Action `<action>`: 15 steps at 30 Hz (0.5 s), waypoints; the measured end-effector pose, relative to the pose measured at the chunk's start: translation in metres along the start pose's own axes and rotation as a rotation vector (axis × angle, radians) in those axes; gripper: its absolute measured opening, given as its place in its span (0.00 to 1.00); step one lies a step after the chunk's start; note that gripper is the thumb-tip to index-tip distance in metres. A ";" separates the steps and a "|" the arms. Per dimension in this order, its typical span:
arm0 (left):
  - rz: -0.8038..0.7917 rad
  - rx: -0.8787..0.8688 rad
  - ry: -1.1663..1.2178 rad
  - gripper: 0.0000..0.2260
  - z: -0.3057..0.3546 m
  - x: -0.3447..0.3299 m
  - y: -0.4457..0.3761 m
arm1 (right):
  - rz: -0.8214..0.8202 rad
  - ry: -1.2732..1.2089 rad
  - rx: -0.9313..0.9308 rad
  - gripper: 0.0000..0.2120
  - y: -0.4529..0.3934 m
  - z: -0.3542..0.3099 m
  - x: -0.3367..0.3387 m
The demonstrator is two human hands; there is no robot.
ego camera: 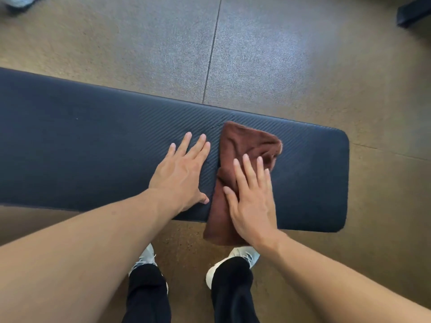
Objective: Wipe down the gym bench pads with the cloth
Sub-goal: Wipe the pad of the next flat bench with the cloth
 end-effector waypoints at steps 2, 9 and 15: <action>0.013 -0.049 -0.004 0.55 -0.011 -0.002 0.008 | 0.004 0.013 0.001 0.29 -0.001 -0.028 -0.009; 0.096 0.050 0.059 0.54 -0.089 -0.008 0.042 | 0.028 0.044 0.018 0.29 -0.088 -0.027 0.024; 0.074 0.030 0.056 0.53 -0.089 -0.007 0.038 | 0.134 -0.082 -0.173 0.28 -0.117 -0.049 0.027</action>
Point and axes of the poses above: each hand's wrist, its own y-axis away from the middle knuckle, its own x-axis out of the back of the hand, z = x × y, the point moved 7 cm from there along -y, towards the middle knuckle, and after that the axes turned 10 degrees about -z, right-handed, at the moved point
